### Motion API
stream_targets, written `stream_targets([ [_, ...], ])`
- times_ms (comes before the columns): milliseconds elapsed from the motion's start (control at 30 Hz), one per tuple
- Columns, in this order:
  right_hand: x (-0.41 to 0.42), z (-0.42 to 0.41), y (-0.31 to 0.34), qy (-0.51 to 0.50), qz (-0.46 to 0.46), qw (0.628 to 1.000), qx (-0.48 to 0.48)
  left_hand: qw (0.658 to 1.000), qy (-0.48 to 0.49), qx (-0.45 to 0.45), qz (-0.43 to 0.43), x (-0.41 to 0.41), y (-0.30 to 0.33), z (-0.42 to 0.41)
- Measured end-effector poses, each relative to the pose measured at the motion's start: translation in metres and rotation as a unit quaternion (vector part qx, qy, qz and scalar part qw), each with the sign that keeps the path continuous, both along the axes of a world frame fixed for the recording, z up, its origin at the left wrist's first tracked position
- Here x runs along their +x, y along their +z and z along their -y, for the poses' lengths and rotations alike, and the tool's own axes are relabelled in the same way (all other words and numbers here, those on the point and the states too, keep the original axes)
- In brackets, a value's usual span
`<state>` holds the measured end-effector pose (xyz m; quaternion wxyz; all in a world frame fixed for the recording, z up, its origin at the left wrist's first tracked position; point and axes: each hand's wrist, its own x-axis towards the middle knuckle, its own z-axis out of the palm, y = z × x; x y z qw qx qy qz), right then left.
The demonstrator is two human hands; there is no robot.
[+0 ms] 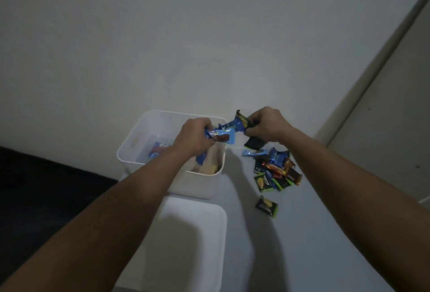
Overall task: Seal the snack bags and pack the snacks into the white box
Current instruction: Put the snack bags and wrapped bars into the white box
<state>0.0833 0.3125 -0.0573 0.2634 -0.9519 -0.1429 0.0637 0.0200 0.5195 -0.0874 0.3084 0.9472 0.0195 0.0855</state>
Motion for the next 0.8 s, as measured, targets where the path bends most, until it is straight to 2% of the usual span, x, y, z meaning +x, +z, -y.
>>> stream_targets([
  [233,-0.001,-0.094,-0.007,0.006,-0.041,0.999,-0.026,0.996,0.066,0.003,-0.056,-0.01,-0.015,-0.072],
  [533,0.008,-0.145,-0.038,0.002,-0.065,0.991,-0.115,0.98,0.111,-0.035,-0.159,0.002,-0.049,-0.091],
  [667,0.012,-0.155,-0.046,-0.017,-0.07,0.993,-0.089,0.972,0.122,-0.054,-0.195,0.015,-0.06,-0.098],
  [800,0.016,-0.161,-0.054,-0.018,-0.113,0.993,-0.009,0.958,0.145,-0.148,-0.196,0.021,-0.061,-0.096],
])
